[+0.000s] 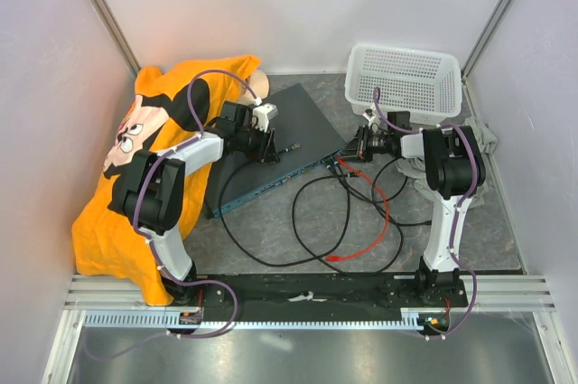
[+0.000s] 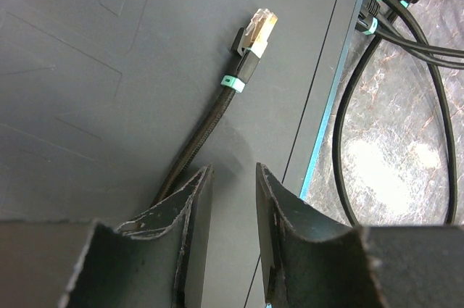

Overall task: Pull the plug from the switch port
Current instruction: Pull the connector from the switch port.

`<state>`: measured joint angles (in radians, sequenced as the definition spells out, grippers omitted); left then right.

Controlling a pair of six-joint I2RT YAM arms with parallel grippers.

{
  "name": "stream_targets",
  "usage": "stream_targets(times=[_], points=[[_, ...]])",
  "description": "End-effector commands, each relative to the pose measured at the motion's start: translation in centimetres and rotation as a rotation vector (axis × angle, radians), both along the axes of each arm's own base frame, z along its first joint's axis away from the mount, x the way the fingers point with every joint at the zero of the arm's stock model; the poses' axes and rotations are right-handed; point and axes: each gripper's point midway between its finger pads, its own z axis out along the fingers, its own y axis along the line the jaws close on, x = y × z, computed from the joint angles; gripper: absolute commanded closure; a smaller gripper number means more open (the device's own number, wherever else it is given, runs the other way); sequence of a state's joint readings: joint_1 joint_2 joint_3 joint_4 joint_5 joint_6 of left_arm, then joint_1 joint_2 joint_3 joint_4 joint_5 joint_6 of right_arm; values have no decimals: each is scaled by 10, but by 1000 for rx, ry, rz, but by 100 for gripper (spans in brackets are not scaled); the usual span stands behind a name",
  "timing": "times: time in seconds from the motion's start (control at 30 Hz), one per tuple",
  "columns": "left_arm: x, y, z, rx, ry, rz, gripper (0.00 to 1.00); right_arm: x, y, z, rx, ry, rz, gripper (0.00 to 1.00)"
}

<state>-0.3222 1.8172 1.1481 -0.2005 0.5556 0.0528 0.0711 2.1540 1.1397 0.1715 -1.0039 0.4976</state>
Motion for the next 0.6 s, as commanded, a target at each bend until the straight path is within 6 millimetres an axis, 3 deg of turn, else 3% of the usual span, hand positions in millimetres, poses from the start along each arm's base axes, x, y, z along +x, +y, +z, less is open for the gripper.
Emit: stream_targets(times=[0.0, 0.17, 0.3, 0.47, 0.5, 0.57], points=[[1, 1, -13, 31, 26, 7, 62, -29, -16, -18, -54, 123, 15, 99], [2, -1, -15, 23, 38, 11, 62, -38, -8, -13, 49, 134, 80, 100], [3, -5, -18, 11, 62, 14, 62, -54, -3, -28, 146, 224, 131, 99], [4, -12, -24, 0, 78, 9, 62, -75, -13, -37, 141, 199, 208, 99], [5, -13, -25, 0, 77, 7, 62, -87, -15, -35, 150, 264, 217, 99], [3, -16, -28, 2, 78, -3, 62, -93, -19, -39, 134, 167, 307, 100]])
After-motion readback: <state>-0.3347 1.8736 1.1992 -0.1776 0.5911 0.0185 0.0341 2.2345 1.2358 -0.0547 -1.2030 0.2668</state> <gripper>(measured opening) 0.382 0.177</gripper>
